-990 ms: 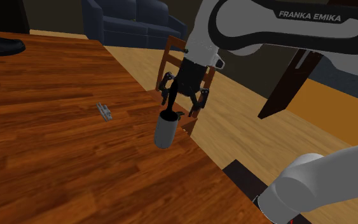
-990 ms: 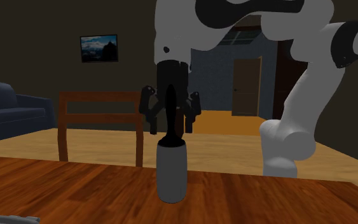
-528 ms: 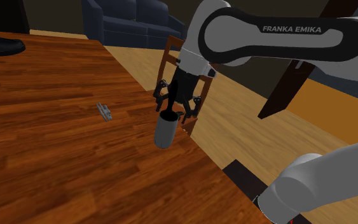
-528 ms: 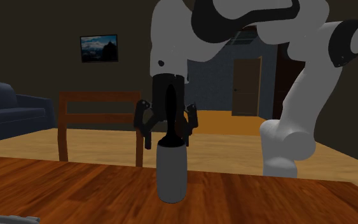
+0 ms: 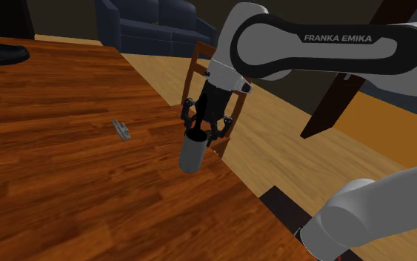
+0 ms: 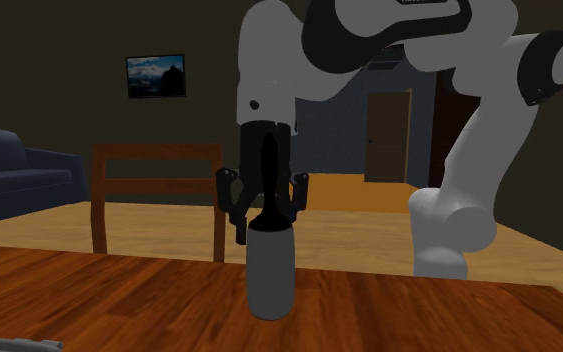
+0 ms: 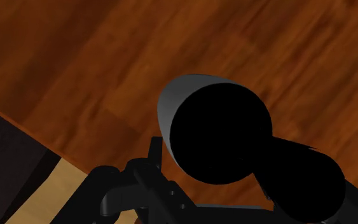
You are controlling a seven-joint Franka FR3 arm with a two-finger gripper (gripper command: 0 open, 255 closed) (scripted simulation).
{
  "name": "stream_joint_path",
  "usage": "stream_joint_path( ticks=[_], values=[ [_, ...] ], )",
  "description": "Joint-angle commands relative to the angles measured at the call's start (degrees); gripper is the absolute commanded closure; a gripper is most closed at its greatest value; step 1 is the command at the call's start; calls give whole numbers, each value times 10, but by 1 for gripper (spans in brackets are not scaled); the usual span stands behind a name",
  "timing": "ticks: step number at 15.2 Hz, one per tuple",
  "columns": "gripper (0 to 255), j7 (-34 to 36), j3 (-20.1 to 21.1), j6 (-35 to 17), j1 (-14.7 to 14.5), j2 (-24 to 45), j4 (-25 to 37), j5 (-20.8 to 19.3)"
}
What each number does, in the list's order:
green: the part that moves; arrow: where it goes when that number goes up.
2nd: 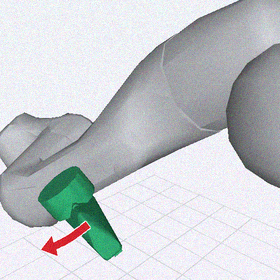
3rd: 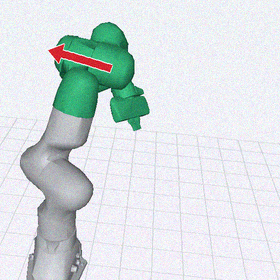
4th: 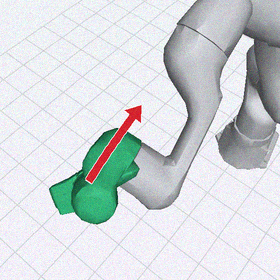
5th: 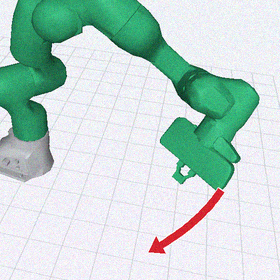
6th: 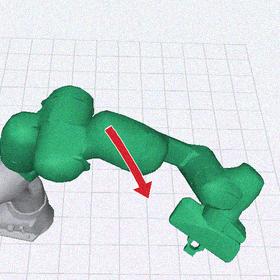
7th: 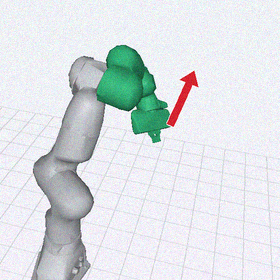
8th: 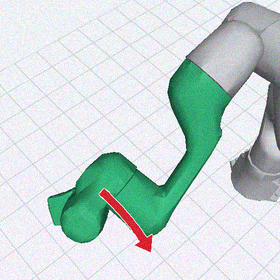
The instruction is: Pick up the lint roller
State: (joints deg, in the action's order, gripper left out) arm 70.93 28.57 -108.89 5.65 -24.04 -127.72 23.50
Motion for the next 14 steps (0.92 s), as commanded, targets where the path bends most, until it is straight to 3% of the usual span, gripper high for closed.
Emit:
stream_joint_path(
  ticks=[1,4,14],
  values=[
    [255,0,0,0,0,1,-1,0],
    [255,0,0,-1,0,1,-1,0],
    [255,15,-12,73,5,-1,72,-12]
  ],
)
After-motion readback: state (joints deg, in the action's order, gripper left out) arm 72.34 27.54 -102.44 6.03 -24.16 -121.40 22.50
